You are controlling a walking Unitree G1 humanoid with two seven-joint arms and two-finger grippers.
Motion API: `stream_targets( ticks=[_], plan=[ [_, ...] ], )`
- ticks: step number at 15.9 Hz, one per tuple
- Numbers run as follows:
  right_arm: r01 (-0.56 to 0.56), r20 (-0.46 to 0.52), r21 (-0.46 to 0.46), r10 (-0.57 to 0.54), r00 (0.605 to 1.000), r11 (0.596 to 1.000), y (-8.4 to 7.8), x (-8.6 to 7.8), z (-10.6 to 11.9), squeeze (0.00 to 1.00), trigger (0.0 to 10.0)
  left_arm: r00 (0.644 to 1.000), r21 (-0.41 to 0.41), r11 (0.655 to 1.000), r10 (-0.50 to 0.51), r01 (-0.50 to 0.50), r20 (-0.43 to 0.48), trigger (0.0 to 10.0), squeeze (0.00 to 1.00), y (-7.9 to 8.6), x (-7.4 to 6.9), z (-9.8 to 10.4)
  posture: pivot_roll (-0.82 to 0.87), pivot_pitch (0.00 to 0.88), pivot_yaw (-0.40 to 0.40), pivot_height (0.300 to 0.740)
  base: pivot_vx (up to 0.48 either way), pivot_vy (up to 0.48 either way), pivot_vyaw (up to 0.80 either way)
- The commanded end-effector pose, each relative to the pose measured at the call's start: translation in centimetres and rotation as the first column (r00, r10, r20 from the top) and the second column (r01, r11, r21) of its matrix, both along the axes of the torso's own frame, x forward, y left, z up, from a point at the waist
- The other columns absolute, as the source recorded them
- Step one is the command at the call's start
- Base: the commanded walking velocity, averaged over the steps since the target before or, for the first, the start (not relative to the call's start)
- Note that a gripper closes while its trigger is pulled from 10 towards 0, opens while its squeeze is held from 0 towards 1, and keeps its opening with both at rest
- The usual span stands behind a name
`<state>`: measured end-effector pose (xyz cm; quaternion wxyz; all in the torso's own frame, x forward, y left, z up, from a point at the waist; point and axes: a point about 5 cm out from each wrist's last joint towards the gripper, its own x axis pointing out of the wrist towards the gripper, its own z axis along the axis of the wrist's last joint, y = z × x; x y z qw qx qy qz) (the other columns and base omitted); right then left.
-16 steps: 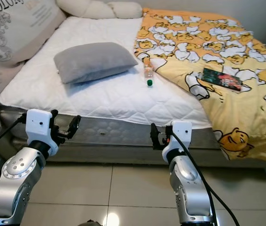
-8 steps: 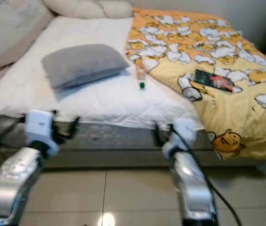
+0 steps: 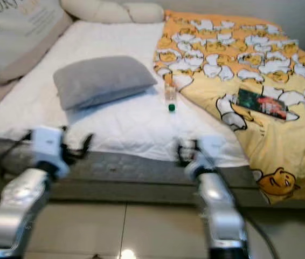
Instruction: Clean up the room
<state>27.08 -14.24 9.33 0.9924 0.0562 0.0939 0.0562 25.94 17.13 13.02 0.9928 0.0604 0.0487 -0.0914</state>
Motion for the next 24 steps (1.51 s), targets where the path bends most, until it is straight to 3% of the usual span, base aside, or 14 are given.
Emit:
stream_targets(
  ticks=[1, 13, 18, 24],
  plan=[
    [0.030, -0.005, -0.019, -0.030, 1.000, 0.999, -1.2, 0.0, 0.0, 0.00, 10.0, 1.000, -0.009, 1.000, -0.022, 0.022, 0.011, 10.0, 0.00, -0.7, 0.1, 0.1, -0.01, 0.000, 0.010, 0.740, 0.304, 0.000, 0.00],
    [-0.006, -0.005, -0.031, 0.006, 1.000, 0.999, -1.0, 0.3, 0.1, 0.00, 10.0, 0.999, -0.028, 0.999, -0.039, 0.039, 0.004, 10.0, 0.00, -1.0, 0.2, -0.1, -0.02, 0.000, 0.013, 0.740, 0.309, 0.000, -0.11],
    [-0.011, -0.002, -0.047, 0.011, 1.000, 0.999, -1.1, 0.1, 0.1, 0.00, 10.0, 1.000, -0.068, 0.998, -0.014, 0.013, -0.012, 10.0, 0.00, -0.8, 0.0, -0.6, -0.02, 0.000, 0.001, 0.740, 0.308, 0.000, -0.32],
    [-0.042, -0.009, -0.063, 0.041, 0.999, 0.997, -1.0, 0.3, 0.0, 0.00, 10.0, 1.000, -0.043, 0.999, 0.030, -0.030, -0.010, 10.0, 0.00, 0.0, -0.7, -1.1, 0.00, 0.000, -0.032, 0.740, 0.308, 0.000, 0.00]
  ],
)
